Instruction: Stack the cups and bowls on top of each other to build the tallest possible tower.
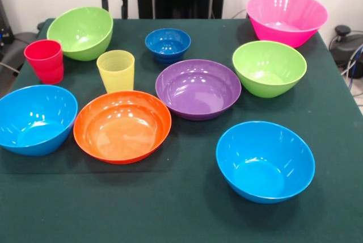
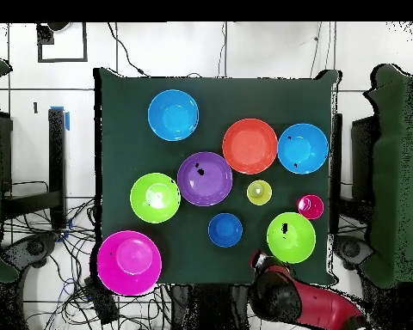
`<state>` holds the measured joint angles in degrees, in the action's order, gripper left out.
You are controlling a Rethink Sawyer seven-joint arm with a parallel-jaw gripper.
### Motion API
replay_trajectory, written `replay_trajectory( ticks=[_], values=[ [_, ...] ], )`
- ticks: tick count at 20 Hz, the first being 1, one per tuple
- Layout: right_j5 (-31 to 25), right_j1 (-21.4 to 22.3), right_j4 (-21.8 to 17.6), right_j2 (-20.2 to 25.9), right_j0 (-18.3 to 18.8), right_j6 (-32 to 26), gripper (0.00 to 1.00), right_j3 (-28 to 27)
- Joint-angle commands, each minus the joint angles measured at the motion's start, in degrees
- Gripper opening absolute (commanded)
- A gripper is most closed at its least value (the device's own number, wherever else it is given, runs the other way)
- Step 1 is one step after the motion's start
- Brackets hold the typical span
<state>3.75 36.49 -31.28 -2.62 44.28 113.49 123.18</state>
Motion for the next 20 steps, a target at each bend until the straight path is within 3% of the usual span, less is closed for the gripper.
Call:
replay_trajectory(
  ticks=[1, 20],
  values=[
    [-6.7, 1.8, 1.7, 7.6, 0.0, 3.9, 1.0, 1.4],
    [-6.9, 1.3, 1.0, 8.2, 0.4, 3.6, 1.0, 1.4]
  ],
)
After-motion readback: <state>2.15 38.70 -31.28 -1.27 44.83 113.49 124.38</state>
